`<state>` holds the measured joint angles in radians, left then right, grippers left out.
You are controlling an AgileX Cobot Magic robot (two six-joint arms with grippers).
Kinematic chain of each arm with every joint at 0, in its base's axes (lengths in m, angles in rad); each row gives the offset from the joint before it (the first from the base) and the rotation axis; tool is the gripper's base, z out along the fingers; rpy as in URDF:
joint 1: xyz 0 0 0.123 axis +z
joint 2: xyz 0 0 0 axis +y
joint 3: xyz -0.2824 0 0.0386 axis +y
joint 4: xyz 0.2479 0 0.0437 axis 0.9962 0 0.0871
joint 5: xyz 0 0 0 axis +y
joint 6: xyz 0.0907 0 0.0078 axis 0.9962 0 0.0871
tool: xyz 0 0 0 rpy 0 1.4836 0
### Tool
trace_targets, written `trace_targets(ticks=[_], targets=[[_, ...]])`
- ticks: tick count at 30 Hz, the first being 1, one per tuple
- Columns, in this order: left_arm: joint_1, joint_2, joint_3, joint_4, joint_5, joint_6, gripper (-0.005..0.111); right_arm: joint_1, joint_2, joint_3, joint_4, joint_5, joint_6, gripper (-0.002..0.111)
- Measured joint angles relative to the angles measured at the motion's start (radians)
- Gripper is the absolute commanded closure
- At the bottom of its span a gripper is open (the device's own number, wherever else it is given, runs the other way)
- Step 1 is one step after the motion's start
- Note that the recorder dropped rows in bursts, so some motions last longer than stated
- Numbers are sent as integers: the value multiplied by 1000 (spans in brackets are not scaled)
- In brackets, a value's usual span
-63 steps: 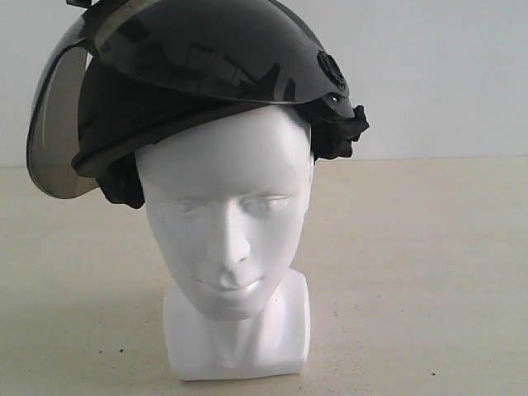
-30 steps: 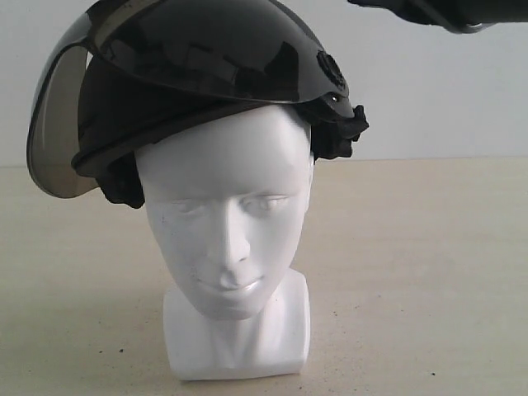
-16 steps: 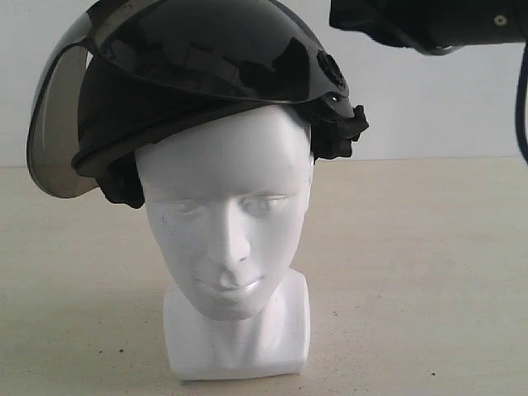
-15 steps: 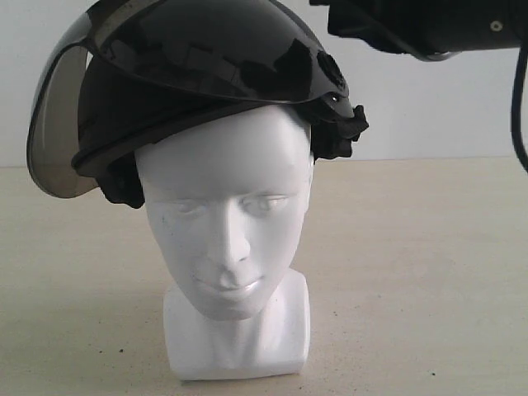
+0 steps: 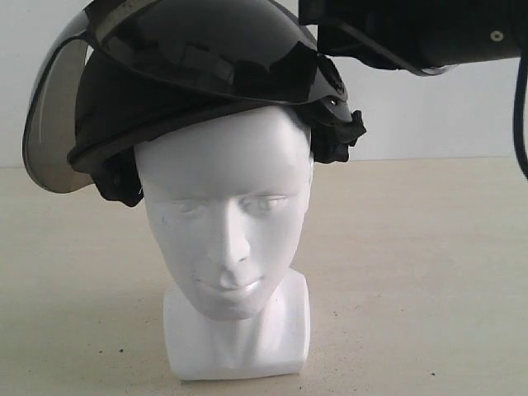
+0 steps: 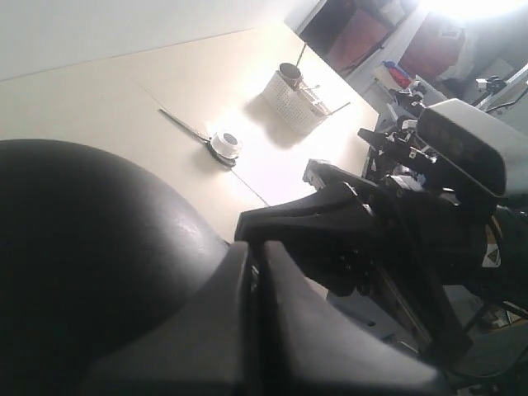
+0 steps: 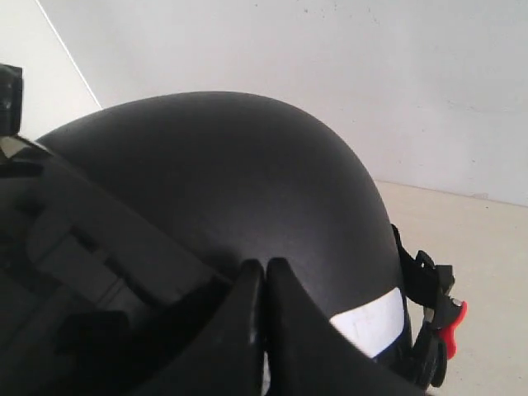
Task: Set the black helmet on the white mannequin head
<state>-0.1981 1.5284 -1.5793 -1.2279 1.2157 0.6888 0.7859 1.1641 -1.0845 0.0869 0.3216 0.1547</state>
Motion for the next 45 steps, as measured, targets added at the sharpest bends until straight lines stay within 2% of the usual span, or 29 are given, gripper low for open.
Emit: trace_targets(ticks=[11,26,37,41,43,45], targets=[[0,-86,9,30,1,-69,102,0,-8,-2,4,24,-6,108],[-7,-204,225,-16,1,-86,102,2,-86,2,9,94,-10,108],[-9,-289,273,-46,1,-74,102,2,-86,2,20,115,-10,108],[37,-349,266,-40,2,-58,102,2,-86,2,20,115,-10,108],[106,-390,229,35,-1,-66,102,2,-86,2,17,115,26,108],[205,-428,177,198,-53,-124,102,-2,-86,2,-64,106,154,108]])
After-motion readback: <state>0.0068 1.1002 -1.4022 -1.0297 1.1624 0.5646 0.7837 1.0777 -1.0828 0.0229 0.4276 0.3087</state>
